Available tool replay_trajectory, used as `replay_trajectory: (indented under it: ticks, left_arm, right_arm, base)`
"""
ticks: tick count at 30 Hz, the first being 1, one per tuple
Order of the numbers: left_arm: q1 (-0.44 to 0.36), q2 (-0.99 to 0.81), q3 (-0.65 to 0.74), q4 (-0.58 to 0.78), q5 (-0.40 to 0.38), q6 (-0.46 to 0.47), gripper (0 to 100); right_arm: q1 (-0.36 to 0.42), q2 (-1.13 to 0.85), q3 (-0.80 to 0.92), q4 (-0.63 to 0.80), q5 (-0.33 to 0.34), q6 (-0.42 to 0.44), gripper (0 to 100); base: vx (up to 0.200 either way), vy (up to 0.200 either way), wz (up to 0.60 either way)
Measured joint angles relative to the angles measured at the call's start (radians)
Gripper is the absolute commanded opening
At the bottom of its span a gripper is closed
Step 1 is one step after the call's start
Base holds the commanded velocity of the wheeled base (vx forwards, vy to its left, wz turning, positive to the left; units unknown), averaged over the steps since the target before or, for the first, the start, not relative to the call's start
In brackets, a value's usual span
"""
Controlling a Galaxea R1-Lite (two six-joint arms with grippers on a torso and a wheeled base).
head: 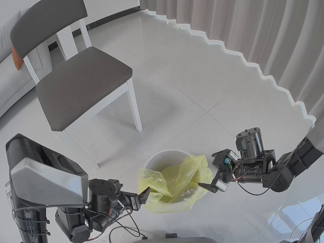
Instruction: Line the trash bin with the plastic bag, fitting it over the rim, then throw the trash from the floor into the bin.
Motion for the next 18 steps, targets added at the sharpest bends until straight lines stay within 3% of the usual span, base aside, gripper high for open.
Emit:
replay_trajectory:
  ticks: [3, 7, 18]
  left_arm:
    - [0.012, -0.009, 0.0, 0.0, 0.002, 0.001, 100]
    - [0.024, -0.024, 0.0, 0.0, 0.009, 0.002, 100]
    - [0.034, -0.068, 0.032, 0.0, 0.023, 0.0, 100]
  right_arm:
    - [0.011, 0.051, 0.001, -0.067, -0.068, -0.081, 100]
    - [0.034, 0.123, -0.006, -0.11, -0.131, -0.13, 100]
    - [0.005, 0.282, -0.174, -0.11, -0.143, -0.216, 100]
  base:
    - [0.0, 0.0, 0.0]
    - [0.0, 0.0, 0.0]
    - [0.0, 0.0, 0.0]
